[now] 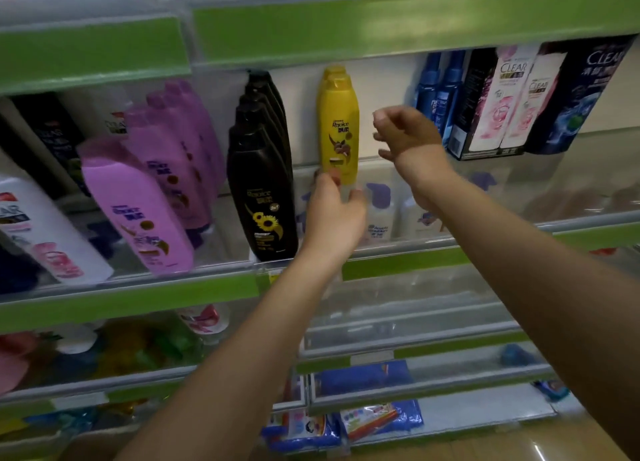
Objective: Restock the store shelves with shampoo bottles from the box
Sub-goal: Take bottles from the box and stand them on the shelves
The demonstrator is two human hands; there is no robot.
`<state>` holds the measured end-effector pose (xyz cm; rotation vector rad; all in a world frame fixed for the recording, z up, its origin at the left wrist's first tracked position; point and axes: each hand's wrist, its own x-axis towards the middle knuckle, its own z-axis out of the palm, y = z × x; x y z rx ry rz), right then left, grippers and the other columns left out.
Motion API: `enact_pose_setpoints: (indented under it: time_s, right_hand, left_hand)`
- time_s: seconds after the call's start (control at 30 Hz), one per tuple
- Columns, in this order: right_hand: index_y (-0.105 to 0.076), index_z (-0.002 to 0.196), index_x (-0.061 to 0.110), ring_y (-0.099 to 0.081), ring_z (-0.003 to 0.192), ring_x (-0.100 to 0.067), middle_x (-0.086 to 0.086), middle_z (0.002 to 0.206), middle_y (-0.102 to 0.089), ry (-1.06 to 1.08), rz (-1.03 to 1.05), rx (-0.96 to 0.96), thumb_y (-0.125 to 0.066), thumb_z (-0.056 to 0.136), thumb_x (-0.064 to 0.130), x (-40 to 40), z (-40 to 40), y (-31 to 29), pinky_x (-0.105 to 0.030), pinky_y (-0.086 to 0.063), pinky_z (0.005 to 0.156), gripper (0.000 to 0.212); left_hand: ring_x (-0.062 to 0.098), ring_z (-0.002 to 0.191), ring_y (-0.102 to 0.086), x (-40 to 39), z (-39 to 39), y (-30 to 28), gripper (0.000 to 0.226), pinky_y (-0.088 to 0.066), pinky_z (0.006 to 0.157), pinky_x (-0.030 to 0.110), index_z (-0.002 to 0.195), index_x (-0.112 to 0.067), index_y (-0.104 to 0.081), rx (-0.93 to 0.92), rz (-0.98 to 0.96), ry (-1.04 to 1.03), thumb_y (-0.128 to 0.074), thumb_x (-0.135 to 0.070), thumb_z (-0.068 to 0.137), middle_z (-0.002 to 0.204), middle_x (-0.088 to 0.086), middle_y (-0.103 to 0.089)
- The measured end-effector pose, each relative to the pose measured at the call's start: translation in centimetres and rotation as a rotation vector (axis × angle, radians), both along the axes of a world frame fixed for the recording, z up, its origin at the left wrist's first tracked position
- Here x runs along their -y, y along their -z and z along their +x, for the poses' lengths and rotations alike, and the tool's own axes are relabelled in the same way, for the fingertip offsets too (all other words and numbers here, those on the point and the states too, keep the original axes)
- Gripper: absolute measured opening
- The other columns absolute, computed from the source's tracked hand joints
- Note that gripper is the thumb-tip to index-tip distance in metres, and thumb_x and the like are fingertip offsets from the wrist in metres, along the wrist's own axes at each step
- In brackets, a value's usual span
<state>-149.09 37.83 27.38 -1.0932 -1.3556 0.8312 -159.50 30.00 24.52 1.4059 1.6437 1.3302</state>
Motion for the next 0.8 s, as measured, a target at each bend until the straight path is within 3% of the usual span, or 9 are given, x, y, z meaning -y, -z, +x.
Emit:
enact_pose_setpoints:
  time_s: [0.07,0.17,0.33,0.57,0.8]
  right_hand:
    - [-0.061,0.088,0.026,-0.059,0.095,-0.011,0.012,0.087,-0.061,-0.002,0.016,0.035,-0.057,0.095,0.027,-1.7,0.0,-0.4,-0.043,-0.049,0.099,0.008]
    - [-0.063,0.103,0.017,-0.058,0.098,-0.011,0.008,0.094,-0.061,-0.037,0.053,0.028,-0.058,0.095,0.026,-3.6,-0.1,-0.7,-0.039,-0.05,0.098,0.013]
    - [-0.061,0.111,0.011,-0.061,0.109,-0.019,0.0,0.103,-0.062,-0.167,0.099,0.013,-0.061,0.094,0.028,-5.4,-0.4,-0.5,-0.034,-0.052,0.096,0.024]
    - [-0.061,0.106,0.015,-0.064,0.094,-0.02,-0.011,0.102,-0.063,-0.259,0.072,-0.057,-0.064,0.092,0.028,-6.5,-1.8,0.8,-0.038,-0.057,0.086,0.02]
    - [-0.059,0.102,0.019,-0.062,0.092,-0.019,-0.009,0.1,-0.063,-0.255,0.1,-0.017,-0.061,0.094,0.024,-6.1,-1.7,0.9,-0.032,-0.057,0.081,0.01]
  left_hand:
    - [0.022,0.104,-0.057,-2.2,0.0,0.3,0.03,-0.047,0.085,0.029,0.121,-0.014,-0.046,-0.018,-0.009,-0.067,-0.052,-0.021,0.092,0.118,0.006,-0.056]
    - [0.026,0.115,-0.052,-5.1,-0.1,1.0,0.033,-0.046,0.095,0.039,0.124,-0.014,-0.037,-0.039,-0.036,-0.147,-0.047,-0.023,0.094,0.129,0.008,-0.049]
    - [0.04,0.103,-0.059,-8.0,-0.1,1.6,0.027,-0.05,0.085,0.055,0.119,-0.013,-0.037,-0.005,-0.018,-0.16,-0.036,-0.028,0.096,0.119,0.012,-0.051]
    - [0.029,0.112,-0.053,-10.1,0.6,1.7,0.031,-0.045,0.095,0.04,0.128,-0.011,-0.043,0.086,-0.003,-0.228,-0.037,-0.022,0.099,0.128,0.012,-0.052]
    - [0.031,0.113,-0.052,-10.3,0.5,2.2,0.03,-0.044,0.095,0.044,0.123,-0.008,-0.045,0.021,-0.031,-0.245,-0.041,-0.024,0.098,0.127,0.013,-0.052]
